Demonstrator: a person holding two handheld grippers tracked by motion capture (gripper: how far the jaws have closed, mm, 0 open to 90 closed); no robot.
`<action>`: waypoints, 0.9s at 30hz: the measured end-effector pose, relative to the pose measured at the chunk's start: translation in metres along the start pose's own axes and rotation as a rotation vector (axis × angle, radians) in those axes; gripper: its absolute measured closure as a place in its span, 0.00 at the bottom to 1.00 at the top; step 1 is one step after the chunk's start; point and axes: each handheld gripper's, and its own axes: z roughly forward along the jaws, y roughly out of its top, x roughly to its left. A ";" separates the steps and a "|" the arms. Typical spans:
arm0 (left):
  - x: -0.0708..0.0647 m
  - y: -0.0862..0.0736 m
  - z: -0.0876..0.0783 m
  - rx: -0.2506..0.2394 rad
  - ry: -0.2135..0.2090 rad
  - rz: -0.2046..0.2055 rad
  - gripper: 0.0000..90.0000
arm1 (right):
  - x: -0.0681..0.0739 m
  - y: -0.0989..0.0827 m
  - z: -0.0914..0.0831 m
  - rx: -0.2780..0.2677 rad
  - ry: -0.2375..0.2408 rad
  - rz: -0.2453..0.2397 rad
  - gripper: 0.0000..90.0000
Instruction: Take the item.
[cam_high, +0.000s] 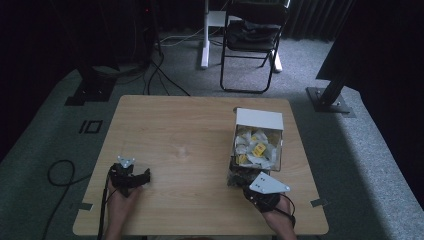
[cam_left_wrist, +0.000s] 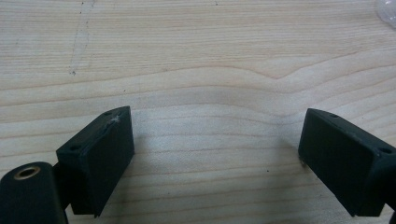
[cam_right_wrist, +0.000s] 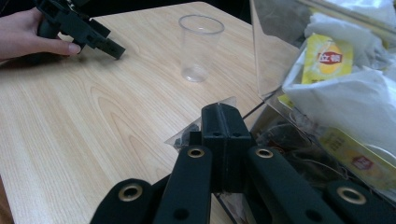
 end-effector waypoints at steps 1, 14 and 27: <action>0.000 0.000 0.000 0.000 0.000 0.000 0.12 | 0.001 0.000 0.000 0.001 0.002 0.001 1.00; 0.000 0.000 0.000 0.000 0.000 0.000 0.12 | 0.009 0.009 0.007 -0.001 0.024 -0.009 1.00; 0.000 0.000 0.000 -0.001 0.000 0.000 0.12 | 0.020 0.022 0.020 -0.017 0.057 -0.023 1.00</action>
